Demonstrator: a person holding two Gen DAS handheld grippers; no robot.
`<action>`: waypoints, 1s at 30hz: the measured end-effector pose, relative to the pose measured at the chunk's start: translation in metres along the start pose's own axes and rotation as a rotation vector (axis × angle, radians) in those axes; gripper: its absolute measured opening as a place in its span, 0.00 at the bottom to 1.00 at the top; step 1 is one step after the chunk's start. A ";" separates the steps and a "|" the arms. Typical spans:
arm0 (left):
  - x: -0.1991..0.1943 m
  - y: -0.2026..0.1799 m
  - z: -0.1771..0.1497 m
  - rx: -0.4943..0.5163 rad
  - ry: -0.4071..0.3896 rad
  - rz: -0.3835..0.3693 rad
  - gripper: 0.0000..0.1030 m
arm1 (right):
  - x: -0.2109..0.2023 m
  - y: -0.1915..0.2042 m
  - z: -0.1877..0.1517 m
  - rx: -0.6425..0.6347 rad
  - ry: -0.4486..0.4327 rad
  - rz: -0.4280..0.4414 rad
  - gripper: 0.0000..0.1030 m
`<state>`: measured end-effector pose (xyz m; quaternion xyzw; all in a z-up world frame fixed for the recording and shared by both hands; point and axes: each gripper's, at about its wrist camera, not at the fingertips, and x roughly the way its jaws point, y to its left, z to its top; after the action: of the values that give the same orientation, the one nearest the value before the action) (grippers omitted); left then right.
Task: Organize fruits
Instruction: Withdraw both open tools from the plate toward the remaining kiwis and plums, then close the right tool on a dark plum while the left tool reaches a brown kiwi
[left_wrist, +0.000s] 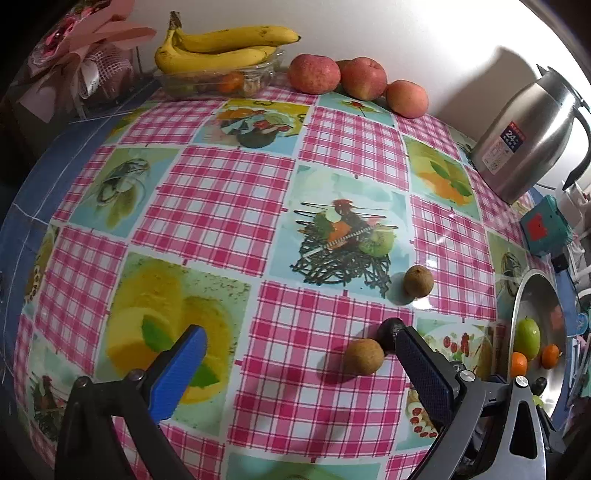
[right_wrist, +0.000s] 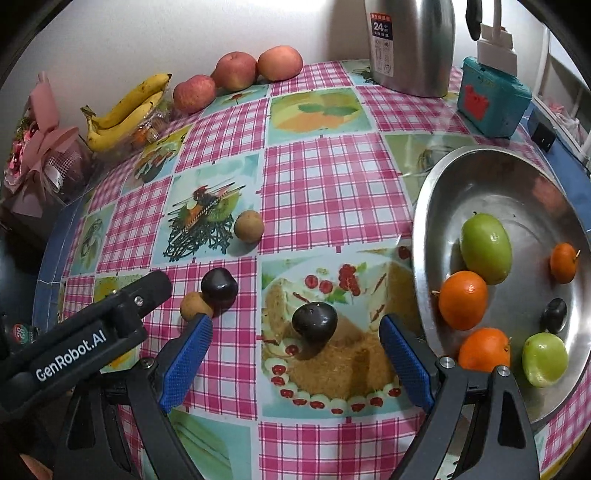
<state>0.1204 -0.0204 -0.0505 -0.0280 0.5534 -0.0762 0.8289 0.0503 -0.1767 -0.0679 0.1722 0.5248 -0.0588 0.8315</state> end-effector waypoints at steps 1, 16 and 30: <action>0.001 -0.001 0.000 0.006 0.005 -0.008 1.00 | 0.000 0.000 0.000 -0.001 0.002 -0.005 0.89; 0.009 -0.007 -0.003 0.014 0.076 -0.095 0.93 | 0.009 -0.005 0.004 0.000 0.011 -0.069 0.75; 0.017 -0.023 -0.005 0.066 0.123 -0.152 0.54 | 0.014 -0.010 0.003 -0.003 0.032 -0.062 0.48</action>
<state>0.1200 -0.0455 -0.0650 -0.0380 0.5966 -0.1586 0.7858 0.0564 -0.1856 -0.0812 0.1556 0.5432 -0.0812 0.8210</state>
